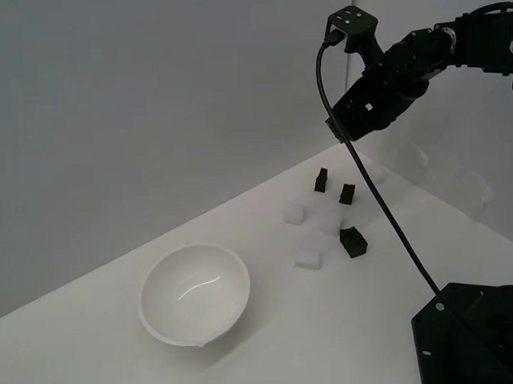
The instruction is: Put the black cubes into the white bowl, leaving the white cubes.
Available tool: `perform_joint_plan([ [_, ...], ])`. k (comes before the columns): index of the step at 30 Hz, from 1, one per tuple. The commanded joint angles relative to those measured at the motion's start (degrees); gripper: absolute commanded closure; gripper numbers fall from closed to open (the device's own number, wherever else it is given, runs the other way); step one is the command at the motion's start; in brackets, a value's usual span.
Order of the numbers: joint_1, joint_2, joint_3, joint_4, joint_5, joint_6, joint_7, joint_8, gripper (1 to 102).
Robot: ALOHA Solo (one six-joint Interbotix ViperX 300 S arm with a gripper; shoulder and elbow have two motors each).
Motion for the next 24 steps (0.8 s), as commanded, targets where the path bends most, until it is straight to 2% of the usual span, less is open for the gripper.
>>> perform_joint_plan([
  [1, 0.4, -0.8, -0.4, -0.2, -0.4, -1.1, -1.5, 0.4, 84],
  [4, 0.4, -3.7, -3.4, -0.1, -0.4, -1.3, -3.3, 0.4, 84],
  [15, 0.4, -9.8, -9.6, 2.3, 2.1, -4.3, -11.8, 0.4, 80],
  [17, 0.4, -10.7, -10.4, 2.5, 2.4, -4.7, -12.9, 0.4, 72],
  [24, 0.4, -14.4, -14.1, 2.5, 2.3, -5.9, -16.2, 0.1, 30],
])
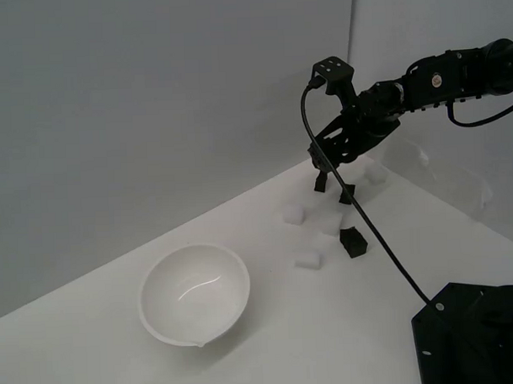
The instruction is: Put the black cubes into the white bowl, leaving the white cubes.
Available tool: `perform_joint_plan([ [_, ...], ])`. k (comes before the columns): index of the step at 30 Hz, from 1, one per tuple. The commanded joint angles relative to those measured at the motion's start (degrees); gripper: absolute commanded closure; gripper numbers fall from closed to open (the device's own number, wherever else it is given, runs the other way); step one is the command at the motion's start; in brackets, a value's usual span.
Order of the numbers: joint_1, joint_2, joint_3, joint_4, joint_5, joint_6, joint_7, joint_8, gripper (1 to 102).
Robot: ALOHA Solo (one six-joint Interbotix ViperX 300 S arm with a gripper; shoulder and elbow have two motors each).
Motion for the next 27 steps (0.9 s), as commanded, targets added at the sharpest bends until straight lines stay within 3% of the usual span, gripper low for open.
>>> perform_joint_plan([
  [1, 0.4, 0.0, 0.4, 0.2, -0.1, -1.8, -1.7, 0.1, 22],
  [3, 0.4, -0.7, -0.3, 0.2, -0.1, -2.5, -2.3, 0.0, 5],
  [4, 0.3, -1.1, -0.7, 0.1, -0.2, -2.5, -2.2, 0.0, 3],
  [20, 0.4, -7.4, -6.9, -0.6, -1.1, -2.5, -2.3, 0.0, 3],
  [24, 0.3, -7.4, -7.0, -0.6, -1.1, -2.5, -2.4, 0.1, 10],
  [27, 0.4, -7.4, -7.1, -0.6, -1.1, -2.5, -2.4, 0.0, 28],
])
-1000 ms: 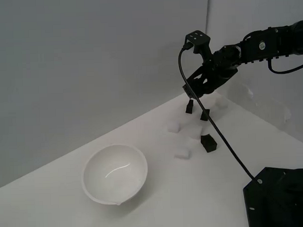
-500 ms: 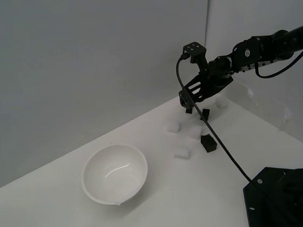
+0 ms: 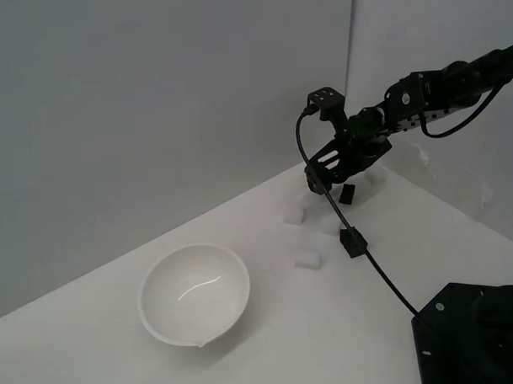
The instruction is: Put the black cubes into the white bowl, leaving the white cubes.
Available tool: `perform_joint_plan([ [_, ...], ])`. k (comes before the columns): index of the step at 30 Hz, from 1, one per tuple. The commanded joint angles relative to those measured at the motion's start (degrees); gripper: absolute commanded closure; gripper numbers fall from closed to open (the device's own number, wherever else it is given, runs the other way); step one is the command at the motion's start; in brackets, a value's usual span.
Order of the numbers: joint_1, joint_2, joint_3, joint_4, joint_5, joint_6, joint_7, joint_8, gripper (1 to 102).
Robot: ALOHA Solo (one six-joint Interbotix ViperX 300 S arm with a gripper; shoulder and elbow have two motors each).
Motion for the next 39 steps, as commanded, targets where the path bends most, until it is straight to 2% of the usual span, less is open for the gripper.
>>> perform_joint_plan([
  [1, 0.3, 1.4, 1.6, -0.7, -1.1, -1.1, 0.1, 0.0, 34],
  [6, 0.3, 1.1, 1.2, -0.7, -1.2, -1.1, 0.1, 0.1, 50],
  [10, 0.4, 1.1, 1.2, -0.6, -1.1, -1.1, 0.3, 0.0, 86],
  [11, 0.3, 1.1, 1.3, -0.5, -1.0, -1.1, 0.3, 0.0, 90],
  [14, 0.4, 1.3, 1.4, -0.5, -1.1, -1.1, 0.3, 0.0, 92],
  [17, 0.4, 1.8, 2.0, -0.6, -1.1, -1.0, 1.1, 0.1, 100],
  [24, 0.4, 7.7, 8.1, -0.5, -1.0, -1.0, 4.7, 0.0, 100],
  [29, 0.2, 15.1, 15.4, -0.3, -0.7, -1.0, 9.6, 0.1, 100],
  [34, -3.5, 23.4, 23.6, 0.4, 0.0, -1.0, 13.1, -0.1, 100],
  [39, -9.6, 29.0, 29.1, 1.0, 0.7, -1.1, 15.3, -2.6, 100],
])
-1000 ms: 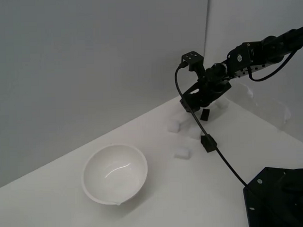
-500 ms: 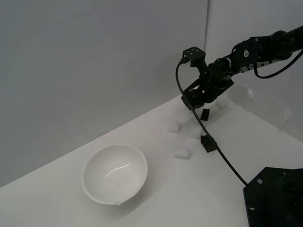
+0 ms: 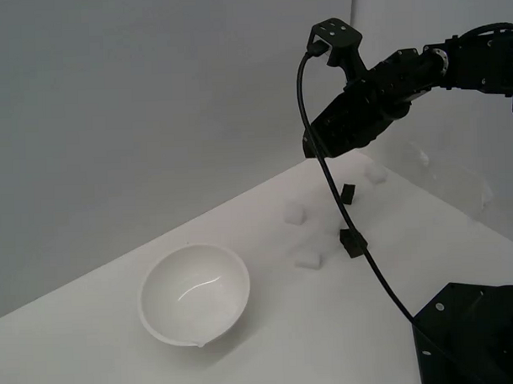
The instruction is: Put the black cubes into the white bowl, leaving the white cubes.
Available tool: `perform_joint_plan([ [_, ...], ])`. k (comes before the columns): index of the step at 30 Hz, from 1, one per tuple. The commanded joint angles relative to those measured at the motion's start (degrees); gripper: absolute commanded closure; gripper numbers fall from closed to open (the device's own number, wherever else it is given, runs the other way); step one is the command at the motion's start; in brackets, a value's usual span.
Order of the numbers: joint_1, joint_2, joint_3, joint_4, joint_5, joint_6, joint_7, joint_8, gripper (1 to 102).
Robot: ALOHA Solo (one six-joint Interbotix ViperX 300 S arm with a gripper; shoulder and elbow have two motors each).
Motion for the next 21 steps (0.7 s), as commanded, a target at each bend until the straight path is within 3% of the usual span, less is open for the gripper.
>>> perform_joint_plan([
  [1, -2.7, 3.0, 3.3, 0.3, 0.1, -1.0, 1.0, -0.7, 100],
  [9, -17.0, 5.4, 5.8, 0.5, 0.4, -1.5, 0.9, -5.7, 100],
  [21, -28.9, 3.6, 3.9, 0.2, 0.0, -5.3, 0.1, -6.2, 100],
])
